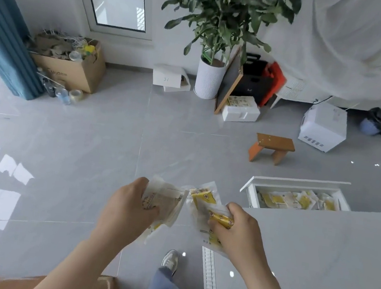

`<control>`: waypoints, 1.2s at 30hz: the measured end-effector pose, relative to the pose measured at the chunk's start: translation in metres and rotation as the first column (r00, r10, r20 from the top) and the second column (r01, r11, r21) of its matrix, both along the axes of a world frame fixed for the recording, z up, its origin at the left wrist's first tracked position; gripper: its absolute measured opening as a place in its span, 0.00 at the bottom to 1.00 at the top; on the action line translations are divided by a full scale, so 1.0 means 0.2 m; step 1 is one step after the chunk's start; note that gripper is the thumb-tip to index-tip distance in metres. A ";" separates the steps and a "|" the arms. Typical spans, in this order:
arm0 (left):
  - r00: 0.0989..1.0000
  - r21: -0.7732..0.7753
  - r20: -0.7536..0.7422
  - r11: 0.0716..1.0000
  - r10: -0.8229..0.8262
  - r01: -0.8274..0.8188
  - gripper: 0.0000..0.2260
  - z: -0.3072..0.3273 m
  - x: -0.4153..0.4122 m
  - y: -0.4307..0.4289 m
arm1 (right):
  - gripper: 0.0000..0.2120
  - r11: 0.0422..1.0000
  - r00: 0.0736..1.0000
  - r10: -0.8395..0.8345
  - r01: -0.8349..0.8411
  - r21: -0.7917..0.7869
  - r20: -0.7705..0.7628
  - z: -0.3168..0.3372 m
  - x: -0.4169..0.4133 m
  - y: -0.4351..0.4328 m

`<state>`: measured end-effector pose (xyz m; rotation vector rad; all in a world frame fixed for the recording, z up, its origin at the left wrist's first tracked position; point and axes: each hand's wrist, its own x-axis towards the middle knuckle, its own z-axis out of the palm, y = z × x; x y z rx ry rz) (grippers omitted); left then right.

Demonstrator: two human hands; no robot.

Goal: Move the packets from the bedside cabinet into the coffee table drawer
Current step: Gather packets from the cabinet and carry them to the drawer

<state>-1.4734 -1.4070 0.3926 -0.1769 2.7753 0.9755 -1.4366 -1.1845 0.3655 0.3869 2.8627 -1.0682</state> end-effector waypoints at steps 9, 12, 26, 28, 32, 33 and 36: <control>0.985 -0.021 -0.011 0.985 -0.170 0.170 0.09 0.06 -0.67 0.31 | 0.11 0.995 0.996 -0.088 0.088 -0.057 0.002 0.00 -0.55 0.25; 0.972 -0.026 0.011 0.972 -0.235 0.235 0.10 0.04 -0.85 0.39 | 0.11 0.988 0.990 -0.144 0.144 -0.059 0.007 0.01 -0.69 0.31; 0.843 -0.073 -0.063 0.845 -0.535 0.530 0.09 0.06 -1.96 0.59 | 0.13 0.909 0.909 -0.416 0.416 -0.022 -0.025 0.01 -1.52 0.39; 0.820 -0.054 -0.064 0.822 -0.569 0.567 0.09 0.07 -2.10 0.63 | 0.12 0.891 0.891 -0.453 0.453 -0.031 -0.023 0.02 -1.61 0.39; 0.768 -0.050 -0.064 0.771 -0.637 0.635 0.09 0.07 -2.32 0.76 | 0.11 0.843 0.844 -0.537 0.537 -0.035 0.008 0.03 -1.74 0.45; 0.758 -0.039 -0.064 0.761 -0.649 0.648 0.09 0.07 -2.37 0.80 | 0.11 0.830 0.831 -0.557 0.557 -0.038 0.014 0.03 -1.77 0.47; 0.714 -0.039 -0.066 0.716 -0.697 0.697 0.11 0.05 -2.50 0.96 | 0.12 0.793 0.794 -0.607 0.607 -0.046 0.016 0.02 -1.84 0.59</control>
